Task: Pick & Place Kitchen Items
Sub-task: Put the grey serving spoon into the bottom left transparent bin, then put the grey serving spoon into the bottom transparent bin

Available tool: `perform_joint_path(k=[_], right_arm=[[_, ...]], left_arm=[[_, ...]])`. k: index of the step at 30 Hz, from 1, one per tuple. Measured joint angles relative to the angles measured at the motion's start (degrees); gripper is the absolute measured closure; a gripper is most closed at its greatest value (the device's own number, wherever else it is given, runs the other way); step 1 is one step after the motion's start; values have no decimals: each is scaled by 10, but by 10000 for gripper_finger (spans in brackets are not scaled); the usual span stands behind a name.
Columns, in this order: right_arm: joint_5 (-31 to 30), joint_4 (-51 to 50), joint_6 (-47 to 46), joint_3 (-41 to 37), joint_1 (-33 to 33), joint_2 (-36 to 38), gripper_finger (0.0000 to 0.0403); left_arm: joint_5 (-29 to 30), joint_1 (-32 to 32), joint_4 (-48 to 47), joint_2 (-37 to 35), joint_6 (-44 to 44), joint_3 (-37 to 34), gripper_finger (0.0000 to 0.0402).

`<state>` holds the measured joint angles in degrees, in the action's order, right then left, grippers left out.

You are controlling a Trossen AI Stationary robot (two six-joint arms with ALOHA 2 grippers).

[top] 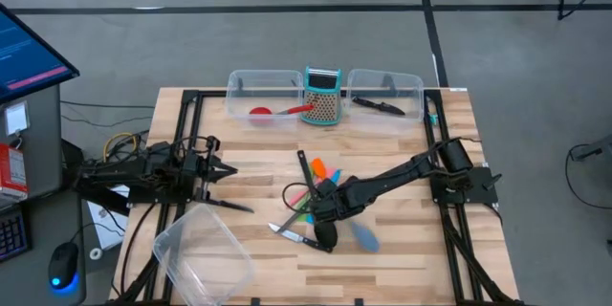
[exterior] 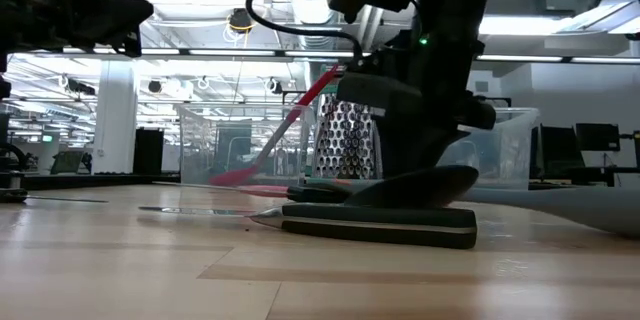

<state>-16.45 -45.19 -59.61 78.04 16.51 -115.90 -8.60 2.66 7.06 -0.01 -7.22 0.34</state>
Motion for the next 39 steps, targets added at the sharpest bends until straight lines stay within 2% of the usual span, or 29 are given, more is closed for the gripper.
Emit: perform_joint_path(k=[5, 8, 11, 17, 19, 22, 27, 31, 36, 39], right_arm=[[-9, -7, 0, 0, 0, 9, 354], [-27, -16, 2, -1, 0, 30, 390], [-53, -26, 2, -1, 1, 60, 402], [-130, -32, 2, -1, 9, 134, 401], [-134, -28, 9, 0, 11, 154, 402], [-105, -21, 10, 0, 11, 170, 392], [-29, -28, 6, 0, 23, 148, 353], [41, -28, 6, 0, 38, 102, 296], [63, -26, 2, 0, 44, 52, 208], [63, -34, -1, 0, 40, 37, 174]], left_arm=[[0, 0, 3, 0, 0, 0, 399], [0, 0, 4, 0, 0, 0, 399], [0, 0, 5, 0, 0, 0, 399], [0, 0, 8, 0, 0, 0, 399], [0, 0, 8, 0, 0, 0, 399], [0, 0, 8, 0, 0, 0, 399], [0, 0, 9, 0, 0, 0, 399], [0, 0, 9, 0, 0, 0, 399], [0, 0, 10, 0, 0, 0, 399], [0, 0, 10, 0, 0, 0, 399]])
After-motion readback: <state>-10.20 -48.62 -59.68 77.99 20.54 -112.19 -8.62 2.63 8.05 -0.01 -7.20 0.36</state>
